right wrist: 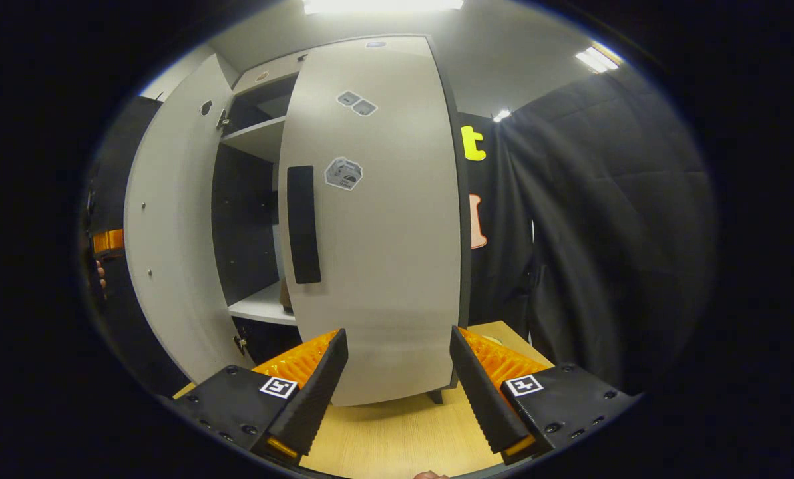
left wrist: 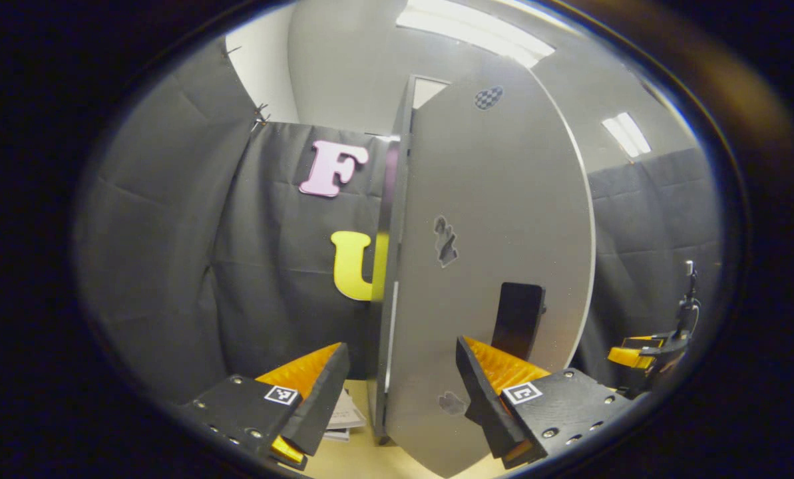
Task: Grab one shoe with the right hand and put it into the shoe cabinet, grab the other shoe with the left hand and put it into the shoe cabinet; then close the right door with the right hand and the left door with the left hand.
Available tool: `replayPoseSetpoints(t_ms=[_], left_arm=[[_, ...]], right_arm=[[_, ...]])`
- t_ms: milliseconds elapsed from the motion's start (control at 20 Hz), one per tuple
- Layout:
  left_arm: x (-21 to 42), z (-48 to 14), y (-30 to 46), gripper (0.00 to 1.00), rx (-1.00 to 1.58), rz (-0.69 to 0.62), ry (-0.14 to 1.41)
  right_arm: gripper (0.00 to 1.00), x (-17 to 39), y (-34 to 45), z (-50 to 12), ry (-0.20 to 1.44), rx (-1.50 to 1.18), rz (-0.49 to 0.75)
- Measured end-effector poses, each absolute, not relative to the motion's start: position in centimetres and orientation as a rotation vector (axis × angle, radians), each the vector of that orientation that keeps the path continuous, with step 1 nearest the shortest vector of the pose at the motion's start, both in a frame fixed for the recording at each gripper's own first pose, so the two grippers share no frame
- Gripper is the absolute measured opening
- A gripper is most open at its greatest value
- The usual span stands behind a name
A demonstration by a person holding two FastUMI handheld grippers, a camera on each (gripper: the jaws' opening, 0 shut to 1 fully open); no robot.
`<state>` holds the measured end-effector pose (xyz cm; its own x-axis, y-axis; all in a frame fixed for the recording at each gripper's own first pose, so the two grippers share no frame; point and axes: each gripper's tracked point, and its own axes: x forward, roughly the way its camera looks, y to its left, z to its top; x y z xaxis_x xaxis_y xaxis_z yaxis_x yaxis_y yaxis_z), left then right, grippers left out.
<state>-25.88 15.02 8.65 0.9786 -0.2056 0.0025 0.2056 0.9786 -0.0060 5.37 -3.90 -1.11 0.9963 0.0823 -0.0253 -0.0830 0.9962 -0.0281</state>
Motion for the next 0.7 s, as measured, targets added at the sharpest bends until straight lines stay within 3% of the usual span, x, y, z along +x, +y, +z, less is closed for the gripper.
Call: replayPoseSetpoints(t_ms=[50, 100, 150, 200, 250, 350, 450, 700], left_arm=[[-25.6, 8.2, 14.0, 0.94, -0.02, -0.218, 0.001], [-25.5, 7.8, 13.0, 0.94, -0.026, -0.23, 0.011], [-25.2, 7.0, 11.9, 0.93, -0.015, -0.249, 0.031], [-25.0, 6.2, 10.8, 0.98, 0.006, -0.262, 0.047], [-24.4, 5.8, 10.2, 0.93, 0.026, -0.269, 0.051], [-23.3, 5.3, 7.8, 0.89, 0.045, -0.289, 0.047], [-22.1, 5.3, 5.2, 0.92, 0.034, -0.311, 0.041], [-21.3, 4.7, 3.8, 0.93, -0.009, -0.272, 0.026]], right_arm=[[0.97, 5.2, -4.2, -1.4, 0.029, -0.027, 0.08], [0.92, 5.0, -4.6, -1.6, 0.035, -0.024, 0.075], [0.97, 4.8, -4.9, -1.9, 0.041, -0.021, 0.07], [0.97, 4.6, -5.4, -2.1, 0.047, -0.017, 0.063], [0.93, 4.5, -6.0, -2.2, 0.05, -0.013, 0.054], [0.98, 3.9, -7.1, -2.5, 0.062, -0.005, 0.035], [0.98, 3.4, -8.2, -2.8, 0.071, 0.004, 0.012], [0.98, 2.6, -10.1, -3.4, 0.078, 0.025, -0.035]])
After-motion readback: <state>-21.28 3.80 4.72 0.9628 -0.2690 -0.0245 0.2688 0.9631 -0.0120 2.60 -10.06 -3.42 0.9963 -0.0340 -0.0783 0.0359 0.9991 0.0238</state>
